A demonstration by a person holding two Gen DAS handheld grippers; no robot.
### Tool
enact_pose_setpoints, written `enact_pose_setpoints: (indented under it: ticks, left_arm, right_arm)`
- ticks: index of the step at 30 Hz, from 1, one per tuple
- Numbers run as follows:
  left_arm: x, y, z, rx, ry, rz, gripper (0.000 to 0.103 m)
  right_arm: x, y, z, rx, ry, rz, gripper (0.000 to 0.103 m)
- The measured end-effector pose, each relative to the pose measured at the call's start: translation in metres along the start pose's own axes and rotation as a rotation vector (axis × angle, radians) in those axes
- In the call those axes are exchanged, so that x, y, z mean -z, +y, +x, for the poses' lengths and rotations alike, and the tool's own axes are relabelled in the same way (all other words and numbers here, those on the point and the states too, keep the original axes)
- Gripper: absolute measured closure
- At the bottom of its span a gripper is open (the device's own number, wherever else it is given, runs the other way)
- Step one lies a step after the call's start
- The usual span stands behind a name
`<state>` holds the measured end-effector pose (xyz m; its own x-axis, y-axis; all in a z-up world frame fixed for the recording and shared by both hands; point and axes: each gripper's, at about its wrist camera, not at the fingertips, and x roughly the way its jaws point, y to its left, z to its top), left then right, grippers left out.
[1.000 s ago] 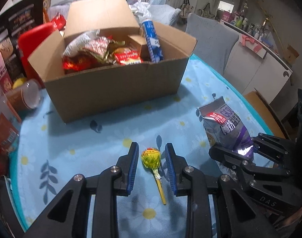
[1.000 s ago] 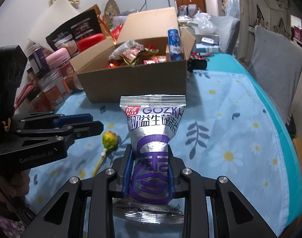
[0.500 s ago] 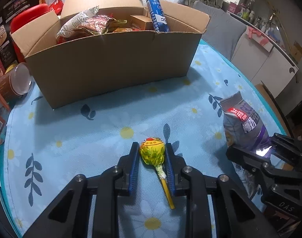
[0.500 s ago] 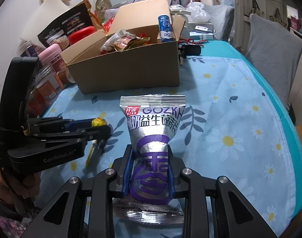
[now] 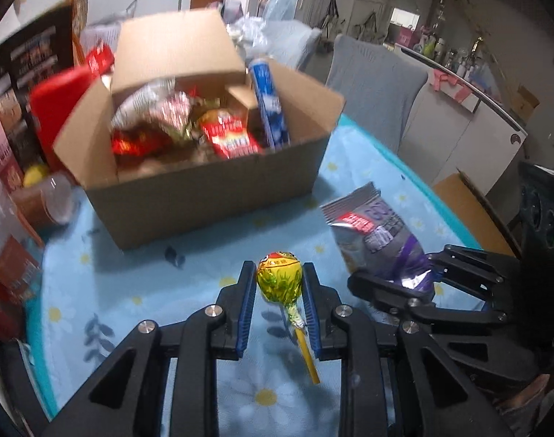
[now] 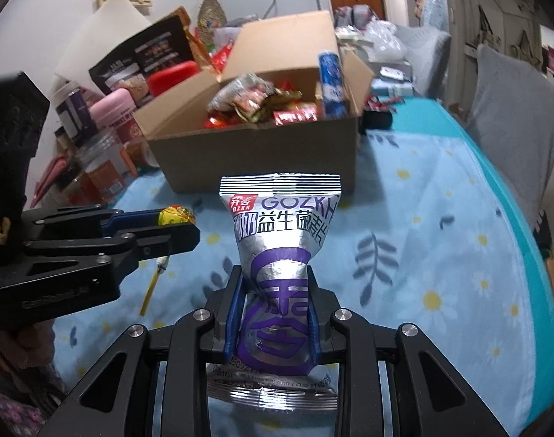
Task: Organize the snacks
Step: 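Lift the lollipop and GOZKI bag toward the cardboard box with both tools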
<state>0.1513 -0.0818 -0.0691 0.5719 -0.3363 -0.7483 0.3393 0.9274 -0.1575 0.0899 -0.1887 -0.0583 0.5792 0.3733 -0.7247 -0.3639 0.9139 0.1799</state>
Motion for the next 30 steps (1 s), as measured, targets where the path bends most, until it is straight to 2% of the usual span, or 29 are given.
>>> enact_pose_setpoints:
  ticks: [10,20,30]
  left_arm:
    - [-0.033,0.004,-0.024,-0.042,-0.093,0.009,0.078]
    - [-0.084,0.011,-0.053,-0.038,-0.239,-0.004,0.078]
    - [-0.134,0.018,-0.064,-0.028,-0.355,0.000,0.078]
  right_arm:
    - [-0.042,0.011,-0.007,-0.063,-0.050,-0.049,0.074]
    - [-0.094,0.014,-0.021,-0.076,-0.132,-0.106,0.074]
    - [-0.156,0.004,-0.021,-0.106,-0.204,-0.119,0.074]
